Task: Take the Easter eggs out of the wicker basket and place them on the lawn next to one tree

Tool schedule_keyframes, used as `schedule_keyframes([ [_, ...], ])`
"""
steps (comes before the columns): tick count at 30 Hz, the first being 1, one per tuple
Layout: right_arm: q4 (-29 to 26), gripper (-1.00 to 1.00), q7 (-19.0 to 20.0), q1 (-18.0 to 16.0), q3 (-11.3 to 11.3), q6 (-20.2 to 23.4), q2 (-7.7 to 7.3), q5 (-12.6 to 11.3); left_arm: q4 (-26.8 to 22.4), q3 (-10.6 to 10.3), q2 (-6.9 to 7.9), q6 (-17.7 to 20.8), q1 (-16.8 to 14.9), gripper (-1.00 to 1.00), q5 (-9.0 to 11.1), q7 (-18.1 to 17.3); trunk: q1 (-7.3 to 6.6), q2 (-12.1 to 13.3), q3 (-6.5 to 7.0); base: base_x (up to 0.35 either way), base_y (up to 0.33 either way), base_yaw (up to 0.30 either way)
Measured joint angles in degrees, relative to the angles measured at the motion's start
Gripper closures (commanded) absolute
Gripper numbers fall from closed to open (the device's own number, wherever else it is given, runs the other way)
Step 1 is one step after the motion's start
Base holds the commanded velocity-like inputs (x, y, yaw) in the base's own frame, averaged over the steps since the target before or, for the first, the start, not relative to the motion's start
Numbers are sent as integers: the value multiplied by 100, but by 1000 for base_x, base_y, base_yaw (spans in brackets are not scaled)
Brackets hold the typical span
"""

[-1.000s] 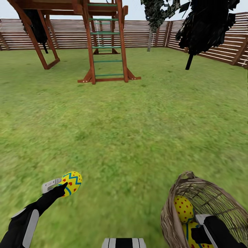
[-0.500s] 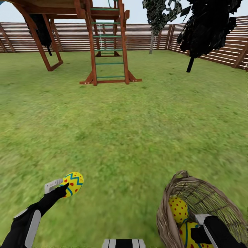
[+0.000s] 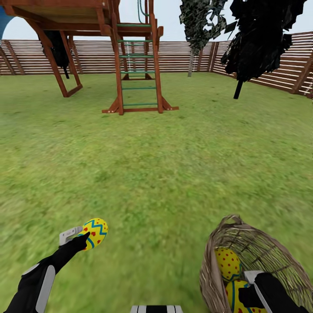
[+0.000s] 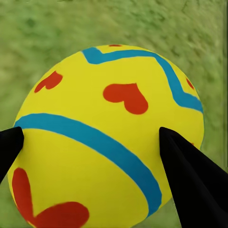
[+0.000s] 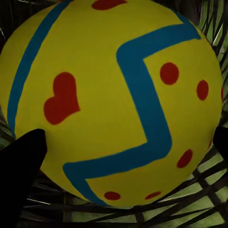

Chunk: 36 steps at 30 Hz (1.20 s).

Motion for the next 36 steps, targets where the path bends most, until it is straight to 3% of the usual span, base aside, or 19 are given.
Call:
schedule_keyframes([
  [13, 4, 100, 0, 0, 1, 0, 30, -1, 11, -4, -77, 0, 0, 100, -19, 0, -34, 17, 288, 0, 0, 0],
  [17, 3, 100, -1, 0, -3, 0, 30, -1, 6, -12, -205, -3, 1, 100, -376, 3, -44, 23, 377, 0, 0, 0],
  [19, 3, 100, -1, 0, -2, 0, 26, 1, 4, -11, -228, -3, 1, 100, -424, 3, -49, 26, 421, 0, 0, 0],
  [33, 8, 100, -1, 0, 1, 9, 122, 7, 4, 2, -233, -16, 1, 100, -434, -12, -49, 26, 422, -71, -10, 0],
  [36, 146, 100, -1, 0, 1, 1, 144, 19, 4, -4, -233, 2, 1, 100, -435, -4, -57, 30, 488, 0, 0, 0],
])
